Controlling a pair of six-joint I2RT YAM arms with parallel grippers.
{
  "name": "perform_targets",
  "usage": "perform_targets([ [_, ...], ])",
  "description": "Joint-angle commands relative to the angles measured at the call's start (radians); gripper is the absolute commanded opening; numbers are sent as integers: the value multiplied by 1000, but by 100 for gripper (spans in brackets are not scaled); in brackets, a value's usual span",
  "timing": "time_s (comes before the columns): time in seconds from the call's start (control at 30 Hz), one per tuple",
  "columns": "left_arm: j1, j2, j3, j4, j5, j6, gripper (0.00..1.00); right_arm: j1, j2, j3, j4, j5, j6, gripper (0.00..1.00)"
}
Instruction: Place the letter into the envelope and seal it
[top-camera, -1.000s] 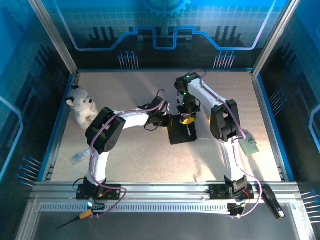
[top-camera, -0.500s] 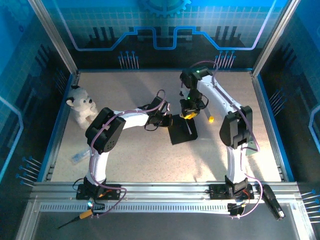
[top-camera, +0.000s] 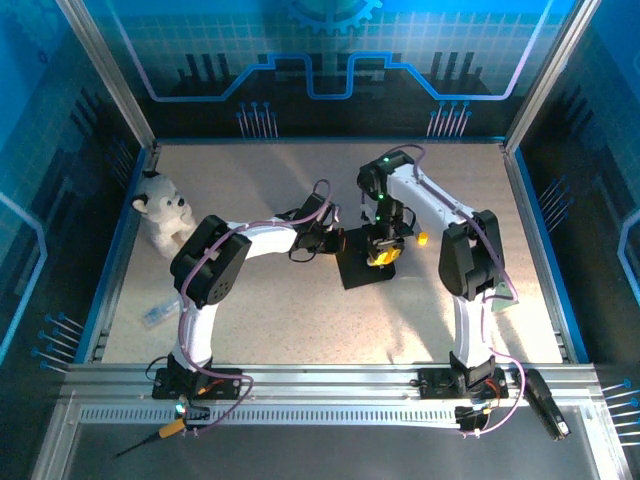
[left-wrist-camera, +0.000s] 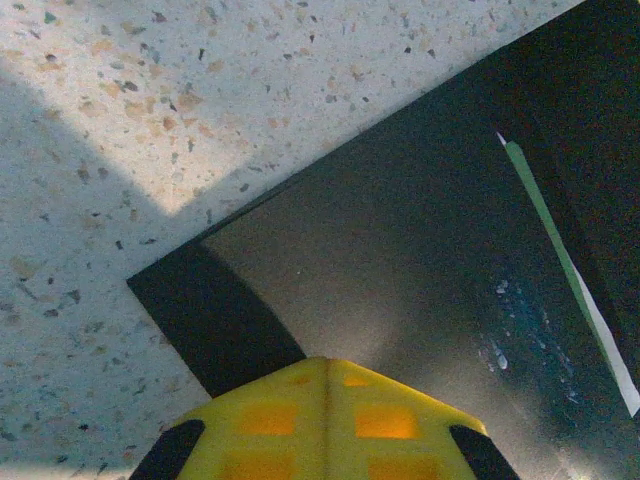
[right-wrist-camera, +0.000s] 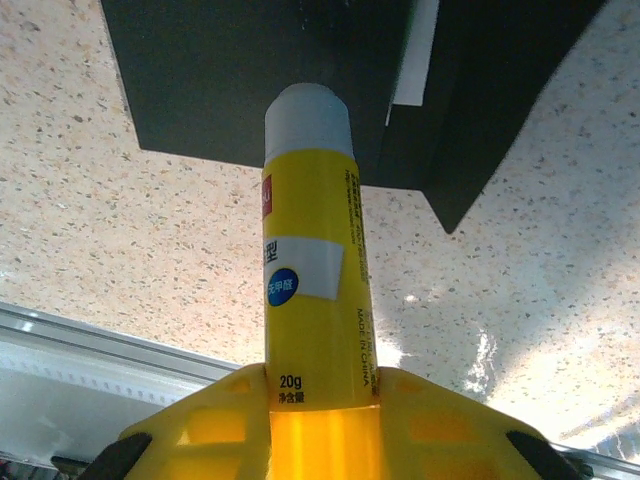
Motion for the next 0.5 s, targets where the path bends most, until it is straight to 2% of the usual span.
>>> perform_targets([
  [0.0, -12, -12, -36, -59, 13, 23, 0, 13, 57, 11, -22, 26, -16, 3],
  [0.47, -12, -27, -47, -60, 18, 56, 0, -5, 194, 116, -20, 88, -17, 2],
])
